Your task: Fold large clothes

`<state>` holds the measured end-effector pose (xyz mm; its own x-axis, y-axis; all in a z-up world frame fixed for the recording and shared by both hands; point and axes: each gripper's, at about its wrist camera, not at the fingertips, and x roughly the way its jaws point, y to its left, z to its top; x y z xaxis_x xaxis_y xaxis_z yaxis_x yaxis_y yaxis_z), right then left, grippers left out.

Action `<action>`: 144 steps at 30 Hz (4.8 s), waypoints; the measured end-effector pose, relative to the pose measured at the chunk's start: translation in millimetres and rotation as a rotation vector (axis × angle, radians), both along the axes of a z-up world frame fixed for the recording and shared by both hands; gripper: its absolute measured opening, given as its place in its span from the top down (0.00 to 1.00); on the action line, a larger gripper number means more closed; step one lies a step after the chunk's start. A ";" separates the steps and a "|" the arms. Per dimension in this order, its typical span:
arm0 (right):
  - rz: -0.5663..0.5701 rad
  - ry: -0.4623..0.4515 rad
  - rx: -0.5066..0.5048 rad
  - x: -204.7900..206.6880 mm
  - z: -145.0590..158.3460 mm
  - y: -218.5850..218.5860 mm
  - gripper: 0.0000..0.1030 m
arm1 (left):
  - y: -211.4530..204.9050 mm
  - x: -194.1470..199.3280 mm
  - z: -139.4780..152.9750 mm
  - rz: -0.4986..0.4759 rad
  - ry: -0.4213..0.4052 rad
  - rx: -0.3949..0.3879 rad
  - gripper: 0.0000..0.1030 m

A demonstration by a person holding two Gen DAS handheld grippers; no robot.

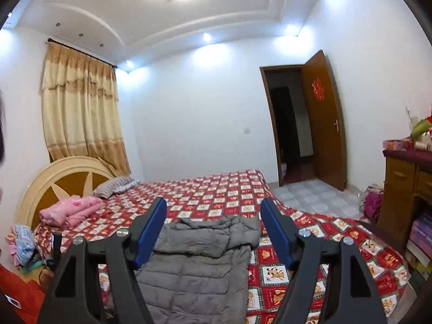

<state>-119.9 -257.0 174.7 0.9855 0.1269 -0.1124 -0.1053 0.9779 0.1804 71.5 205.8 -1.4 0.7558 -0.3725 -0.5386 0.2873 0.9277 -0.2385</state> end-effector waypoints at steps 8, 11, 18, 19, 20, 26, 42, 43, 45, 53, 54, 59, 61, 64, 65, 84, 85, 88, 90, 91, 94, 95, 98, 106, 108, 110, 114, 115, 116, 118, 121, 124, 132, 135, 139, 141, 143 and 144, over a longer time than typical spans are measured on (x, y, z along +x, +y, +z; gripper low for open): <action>-0.055 0.218 -0.057 44.9 -67.5 17.5 0.20 | 2.0 -20.2 -18.8 -0.055 0.003 -0.028 0.06; -0.078 0.398 -0.056 88.8 -133.0 26.4 0.20 | -8.5 -0.6 -58.2 -0.070 0.133 -0.059 0.06; -0.077 0.684 -0.181 145.6 -249.5 46.2 0.23 | -28.8 10.4 -126.1 -0.128 0.288 -0.097 0.06; -0.078 0.704 -0.207 147.1 -257.4 47.1 0.23 | -30.2 11.5 -131.7 -0.125 0.298 -0.089 0.06; -0.074 0.721 -0.220 143.0 -262.1 44.6 0.23 | -31.6 13.5 -138.2 -0.123 0.314 -0.085 0.06; -0.012 0.870 -0.268 146.8 -292.2 56.4 0.44 | -38.4 19.9 -175.4 -0.138 0.428 -0.118 0.06; 0.152 0.725 0.123 120.6 -245.9 26.1 0.85 | -32.0 -7.4 -97.5 -0.243 0.205 -0.293 0.88; 0.162 0.687 0.157 113.9 -233.2 22.5 0.85 | -31.4 -13.0 -80.2 -0.258 0.159 -0.305 0.88; 0.181 0.617 0.229 100.2 -210.1 14.5 0.85 | -28.9 -22.7 -54.3 -0.285 0.094 -0.339 0.88; 0.240 0.391 0.349 36.6 -133.6 -8.0 0.85 | -2.6 -62.8 31.0 -0.381 -0.156 -0.507 0.88; 0.238 0.356 0.357 33.7 -121.6 -11.8 0.85 | 1.4 -57.8 38.3 -0.363 -0.162 -0.527 0.88; 0.200 0.286 0.358 96.5 -84.4 -22.7 0.85 | 14.6 13.8 59.9 -0.190 -0.040 -0.599 0.88; 0.200 0.290 0.388 143.5 -77.5 -30.8 0.85 | 16.1 57.5 61.4 -0.125 0.022 -0.640 0.88; 0.153 0.321 0.390 215.3 -77.2 -34.9 0.85 | 9.5 101.1 56.9 -0.057 0.060 -0.602 0.88; 0.139 0.335 0.388 233.7 -80.9 -35.7 0.85 | 3.3 124.3 52.4 -0.018 0.077 -0.572 0.88; -0.086 0.703 0.449 470.1 -295.8 -41.7 0.69 | 8.6 309.4 -124.4 0.205 0.570 -0.700 0.77; -0.081 0.705 0.458 469.2 -296.7 -41.0 0.68 | 15.7 308.3 -124.8 0.198 0.572 -0.743 0.73; -0.055 0.730 0.493 470.1 -296.5 -46.0 0.63 | 41.5 295.8 -103.2 0.232 0.494 -0.783 0.37; -0.011 0.732 0.519 469.0 -288.6 -51.5 0.50 | 61.3 280.8 -74.5 0.299 0.376 -0.742 0.05; 0.014 0.709 0.537 462.8 -279.2 -55.6 0.35 | 69.0 273.3 -61.6 0.319 0.324 -0.727 0.05; 0.003 0.585 0.550 432.5 -237.6 -66.4 0.06 | 78.4 252.7 -26.3 0.342 0.255 -0.656 0.05; -0.018 0.537 0.524 418.3 -219.3 -66.7 0.06 | 72.1 246.8 -15.9 0.353 0.235 -0.589 0.05; -0.039 0.424 0.333 386.3 -171.9 -40.5 0.34 | 20.8 240.3 3.2 0.333 0.137 -0.324 0.05; 0.077 0.595 -0.116 438.8 -195.4 103.9 0.68 | -153.9 278.7 -23.6 0.224 0.093 0.059 0.05; 0.054 0.630 -0.154 454.9 -221.6 114.9 0.74 | -176.1 294.6 -42.5 0.267 0.123 0.164 0.05; 0.023 0.655 -0.169 462.4 -245.3 115.3 0.76 | -189.7 305.0 -62.6 0.293 0.143 0.246 0.05; -0.008 0.655 -0.119 468.8 -273.1 107.1 0.77 | -190.2 315.9 -95.0 0.313 0.177 0.291 0.05; -0.006 0.655 -0.104 470.6 -276.6 107.1 0.77 | -188.0 317.6 -100.7 0.314 0.188 0.271 0.04; -0.008 0.652 -0.099 472.5 -278.7 108.8 0.77 | -185.0 318.9 -104.8 0.317 0.193 0.244 0.04; -0.011 0.650 -0.091 477.5 -284.3 108.4 0.77 | -186.1 321.1 -110.3 0.319 0.188 0.228 0.04; -0.008 0.669 -0.051 480.0 -291.1 104.6 0.77 | -192.7 323.1 -116.7 0.326 0.179 0.251 0.03; 0.008 0.699 -0.027 485.5 -297.3 101.4 0.78 | -194.1 327.1 -121.2 0.325 0.192 0.256 0.02; 0.009 0.737 -0.032 491.6 -304.2 102.2 0.78 | -200.6 336.0 -133.8 0.346 0.223 0.301 0.01; 0.002 0.752 -0.074 490.4 -294.8 104.9 0.79 | -200.3 336.9 -135.7 0.348 0.231 0.311 0.01; -0.043 0.660 0.011 476.2 -258.2 69.7 0.76 | -202.1 337.6 -137.1 0.352 0.232 0.324 0.01; -0.137 0.652 -0.006 477.1 -246.7 43.4 0.75 | -202.3 337.9 -137.1 0.352 0.232 0.328 0.01; -0.207 0.680 -0.008 481.7 -251.4 19.8 0.75 | -203.1 337.9 -137.2 0.354 0.230 0.331 0.01; -0.248 0.714 -0.002 485.3 -259.2 6.2 0.75 | -203.1 338.0 -137.2 0.354 0.229 0.331 0.01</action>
<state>365.4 -250.8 -84.5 0.6729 -0.0899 -0.7343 0.2595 0.9582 0.1205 409.5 2.7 -138.6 0.6536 0.1014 -0.7500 -0.0818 0.9946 0.0631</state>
